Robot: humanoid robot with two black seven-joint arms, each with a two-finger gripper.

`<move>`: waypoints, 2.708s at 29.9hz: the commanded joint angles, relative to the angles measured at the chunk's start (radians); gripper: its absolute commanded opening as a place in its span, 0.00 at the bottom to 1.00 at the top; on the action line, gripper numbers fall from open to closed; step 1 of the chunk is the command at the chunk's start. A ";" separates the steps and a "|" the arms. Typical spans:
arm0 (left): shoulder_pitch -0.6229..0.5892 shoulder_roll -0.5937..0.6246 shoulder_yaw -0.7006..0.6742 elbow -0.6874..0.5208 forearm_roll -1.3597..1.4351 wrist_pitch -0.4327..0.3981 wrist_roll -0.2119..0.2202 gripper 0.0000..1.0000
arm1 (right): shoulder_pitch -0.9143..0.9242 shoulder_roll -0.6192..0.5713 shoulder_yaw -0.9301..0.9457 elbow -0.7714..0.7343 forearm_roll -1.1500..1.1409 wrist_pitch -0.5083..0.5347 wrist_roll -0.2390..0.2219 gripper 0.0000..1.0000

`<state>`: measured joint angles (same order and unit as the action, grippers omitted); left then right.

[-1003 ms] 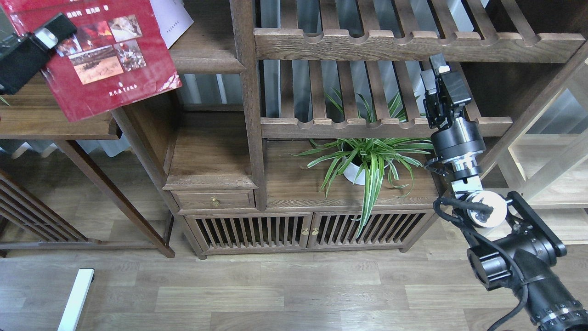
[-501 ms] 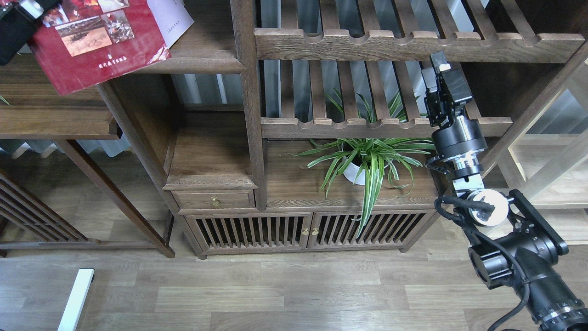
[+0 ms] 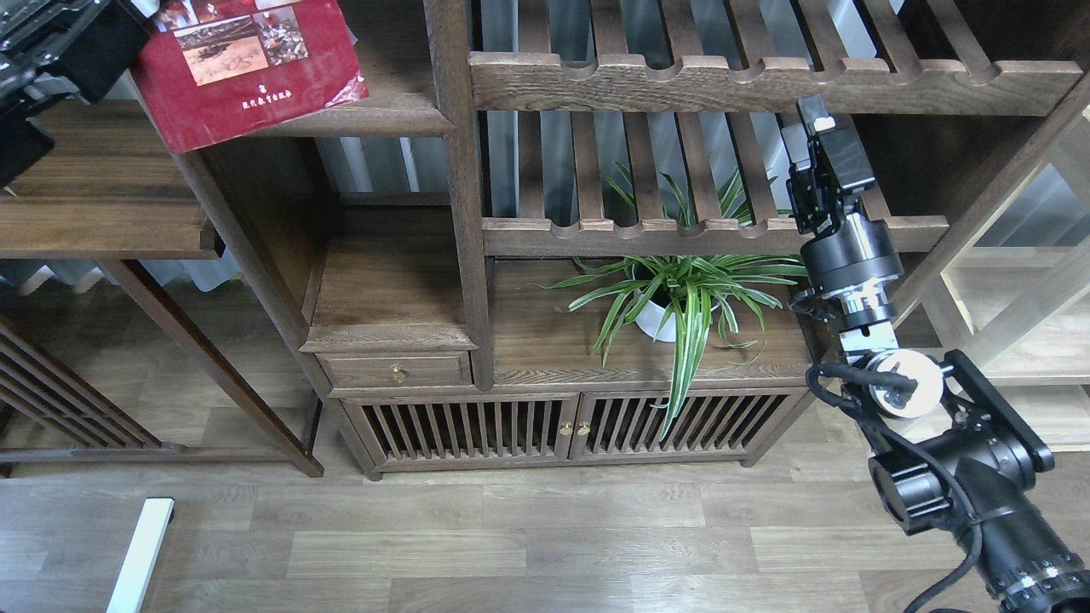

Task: Organize books on shelf
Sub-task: 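Push the red book into the top shelf beside the white books with the left gripper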

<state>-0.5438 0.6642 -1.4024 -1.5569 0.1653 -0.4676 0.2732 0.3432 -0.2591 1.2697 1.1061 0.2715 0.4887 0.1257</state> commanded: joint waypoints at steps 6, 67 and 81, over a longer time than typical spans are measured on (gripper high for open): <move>-0.001 -0.006 -0.001 0.021 0.013 0.076 -0.011 0.00 | -0.001 0.011 -0.001 0.000 0.000 0.000 0.000 0.64; -0.524 -0.307 0.387 0.475 0.230 0.507 -0.147 0.00 | -0.036 0.049 -0.001 0.000 0.003 0.000 0.005 0.68; -0.587 -0.367 0.445 0.623 0.229 0.529 -0.193 0.00 | -0.039 0.060 -0.001 0.000 0.005 0.000 0.005 0.68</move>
<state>-1.1143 0.3215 -0.9629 -0.9773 0.3956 0.0628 0.0956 0.3042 -0.2017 1.2675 1.1060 0.2761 0.4887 0.1293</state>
